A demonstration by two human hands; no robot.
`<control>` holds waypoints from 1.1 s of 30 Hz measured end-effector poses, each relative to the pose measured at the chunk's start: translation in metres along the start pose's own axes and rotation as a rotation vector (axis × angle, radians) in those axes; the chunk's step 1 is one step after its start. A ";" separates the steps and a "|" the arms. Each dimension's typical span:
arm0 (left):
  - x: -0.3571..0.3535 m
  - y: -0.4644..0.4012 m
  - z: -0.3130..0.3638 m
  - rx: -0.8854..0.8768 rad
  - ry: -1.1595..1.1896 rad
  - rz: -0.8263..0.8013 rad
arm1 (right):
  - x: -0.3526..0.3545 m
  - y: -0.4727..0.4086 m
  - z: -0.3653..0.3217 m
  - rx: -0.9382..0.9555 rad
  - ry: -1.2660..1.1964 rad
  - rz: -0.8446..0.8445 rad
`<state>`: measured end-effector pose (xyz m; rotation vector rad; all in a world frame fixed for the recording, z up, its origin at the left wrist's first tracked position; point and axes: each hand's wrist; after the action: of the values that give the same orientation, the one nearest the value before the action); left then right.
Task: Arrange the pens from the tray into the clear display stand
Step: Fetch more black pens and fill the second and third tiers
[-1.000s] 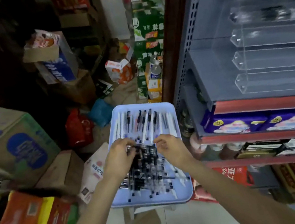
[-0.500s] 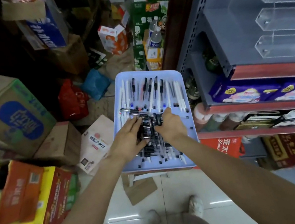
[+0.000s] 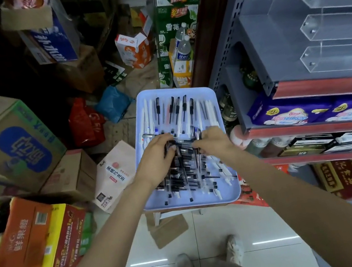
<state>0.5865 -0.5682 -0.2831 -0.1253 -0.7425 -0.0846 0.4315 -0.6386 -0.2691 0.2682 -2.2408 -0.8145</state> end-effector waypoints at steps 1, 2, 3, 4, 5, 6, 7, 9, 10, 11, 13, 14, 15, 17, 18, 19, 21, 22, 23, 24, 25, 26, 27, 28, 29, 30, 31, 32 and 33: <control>0.001 -0.008 0.012 -0.014 0.042 0.004 | 0.015 0.004 -0.001 0.022 -0.137 -0.020; 0.003 -0.015 0.024 -0.020 0.094 -0.001 | 0.027 0.009 -0.003 0.046 -0.268 -0.045; 0.005 -0.020 0.033 -0.014 0.163 -0.013 | 0.036 0.014 -0.007 0.071 -0.376 -0.072; 0.006 -0.026 0.044 -0.013 0.228 -0.033 | 0.048 0.019 -0.010 0.101 -0.475 -0.090; 0.007 -0.035 0.056 -0.024 0.272 -0.055 | 0.063 0.024 -0.012 0.142 -0.570 -0.102; 0.007 -0.044 0.069 -0.047 0.280 -0.073 | 0.079 0.029 -0.015 0.186 -0.657 -0.114; 0.007 -0.054 0.082 -0.077 0.269 -0.081 | 0.095 0.033 -0.016 0.225 -0.723 -0.122; 0.008 -0.077 0.108 -0.166 0.231 -0.064 | 0.128 0.038 -0.016 0.284 -0.815 -0.117; 0.007 -0.088 0.122 -0.215 0.210 -0.047 | 0.144 0.039 -0.015 0.304 -0.847 -0.104; 0.007 -0.101 0.135 -0.258 0.187 -0.036 | 0.161 0.040 -0.012 0.323 -0.868 -0.082; 0.004 -0.126 0.165 -0.341 0.138 -0.028 | 0.193 0.038 -0.006 0.357 -0.892 -0.015; 0.001 -0.139 0.179 -0.382 0.114 -0.029 | 0.211 0.035 -0.002 0.374 -0.907 0.021; -0.004 -0.152 0.191 -0.415 0.088 -0.025 | 0.230 0.032 0.003 0.392 -0.936 0.048; -0.015 -0.181 0.213 -0.451 0.031 0.000 | 0.271 0.024 0.013 0.438 -1.025 0.071; -0.022 -0.195 0.222 -0.444 0.013 0.025 | 0.293 0.019 0.018 0.458 -1.071 0.073; -0.029 -0.209 0.229 -0.423 0.002 0.057 | 0.314 0.013 0.024 0.475 -1.114 0.076; -0.043 -0.233 0.240 -0.359 -0.003 0.139 | 0.354 -0.001 0.034 0.499 -1.189 0.095; -0.049 -0.243 0.245 -0.325 0.009 0.191 | 0.373 -0.008 0.038 0.510 -1.213 0.109; -0.054 -0.253 0.251 -0.300 0.033 0.246 | 0.390 -0.015 0.041 0.527 -1.227 0.120; -0.059 -0.261 0.257 -0.284 0.059 0.296 | 0.406 -0.023 0.042 0.544 -1.218 0.133; -0.062 -0.268 0.262 -0.273 0.080 0.339 | 0.419 -0.030 0.043 0.558 -1.183 0.149; -0.066 -0.274 0.268 -0.266 0.098 0.376 | 0.430 -0.038 0.043 0.568 -1.123 0.175; -0.069 -0.280 0.272 -0.258 0.113 0.409 | 0.439 -0.045 0.042 0.581 -1.060 0.199; -0.072 -0.284 0.277 -0.245 0.122 0.441 | 0.446 -0.051 0.041 0.604 -0.995 0.221; -0.075 -0.287 0.281 -0.223 0.119 0.472 | 0.453 -0.058 0.039 0.631 -0.931 0.236; -0.077 -0.289 0.285 -0.203 0.105 0.504 | 0.458 -0.064 0.038 0.647 -0.859 0.247; -0.078 -0.291 0.288 -0.184 0.085 0.533 | 0.461 -0.070 0.035 0.651 -0.787 0.255; -0.078 -0.292 0.291 -0.173 0.062 0.553 | 0.464 -0.078 0.032 0.634 -0.713 0.271; -0.078 -0.292 0.294 -0.169 0.044 0.564 | 0.466 -0.085 0.030 0.616 -0.648 0.285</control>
<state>0.2980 -0.8124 -0.0970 -0.4872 -0.6330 0.3875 0.0736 -0.8818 -0.0751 -0.0533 -3.0122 -0.0197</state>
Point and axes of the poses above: each hand's wrist, its own y-axis away from the middle knuckle, its own x-axis out of the back of the hand, z = x × y, and after that the axes turned 13 degrees about -x, right-handed
